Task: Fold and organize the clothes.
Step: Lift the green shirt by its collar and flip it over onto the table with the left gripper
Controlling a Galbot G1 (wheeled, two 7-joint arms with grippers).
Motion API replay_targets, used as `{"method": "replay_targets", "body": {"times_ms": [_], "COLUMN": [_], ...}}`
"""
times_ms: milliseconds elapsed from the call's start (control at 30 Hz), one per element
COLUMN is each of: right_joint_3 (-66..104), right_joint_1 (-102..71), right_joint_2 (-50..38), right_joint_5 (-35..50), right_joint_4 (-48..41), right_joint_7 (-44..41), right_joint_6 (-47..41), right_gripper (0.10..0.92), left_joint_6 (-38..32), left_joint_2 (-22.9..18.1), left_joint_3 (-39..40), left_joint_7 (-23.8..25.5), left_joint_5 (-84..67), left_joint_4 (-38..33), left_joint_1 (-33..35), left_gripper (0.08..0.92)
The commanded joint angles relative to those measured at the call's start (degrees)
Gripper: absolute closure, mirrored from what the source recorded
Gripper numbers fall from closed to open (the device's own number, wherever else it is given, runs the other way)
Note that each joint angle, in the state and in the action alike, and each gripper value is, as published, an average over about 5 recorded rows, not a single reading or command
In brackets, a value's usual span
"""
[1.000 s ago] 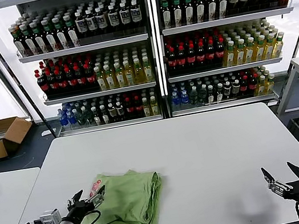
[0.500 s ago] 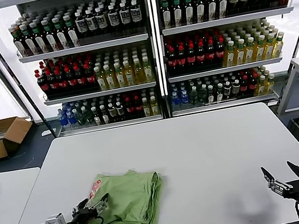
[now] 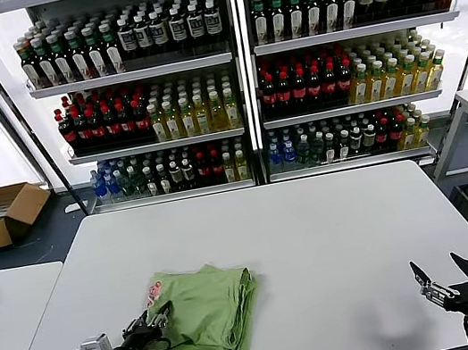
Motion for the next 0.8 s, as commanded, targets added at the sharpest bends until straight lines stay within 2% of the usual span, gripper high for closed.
{"method": "replay_targets", "body": {"times_ms": [33, 267, 367, 567, 800], "right_joint_3": [-0.09, -0.27, -0.43, -0.6, -1.64], "right_joint_1": [0.02, 0.61, 1.1, 1.9, 2.63], "right_joint_2": [0.0, -0.2, -0.21, -0.31, -0.2], "right_joint_5": [0.05, 1.07, 1.82, 2.95, 3.04], "right_joint_4": [-0.01, 0.52, 1.02, 1.37, 1.0], "right_joint_7": [-0.01, 0.09, 0.16, 0.32, 0.34], "right_joint_6": [0.1, -0.26, -0.66, -1.15, -1.12], "right_gripper": [0.203, 0.203, 0.203, 0.203, 0.203], "left_joint_6": [-0.88, -2.12, -2.27, -2.11, -1.72], "left_joint_2": [-0.98, -3.47, -4.67, -3.64, 3.42], "left_joint_3": [-0.53, -3.05, -5.34, -16.73, -30.96], "left_joint_7": [-0.43, -1.63, -1.99, -2.15, -1.3], "left_joint_5": [1.56, 3.43, 4.56, 3.1, -3.27], "left_joint_4": [-0.14, -2.42, -3.76, -4.97, -2.04], "left_joint_1": [0.57, 2.09, 2.66, 4.78, 7.88], "left_gripper": [0.624, 0.828, 0.88, 0.891, 0.891]}}
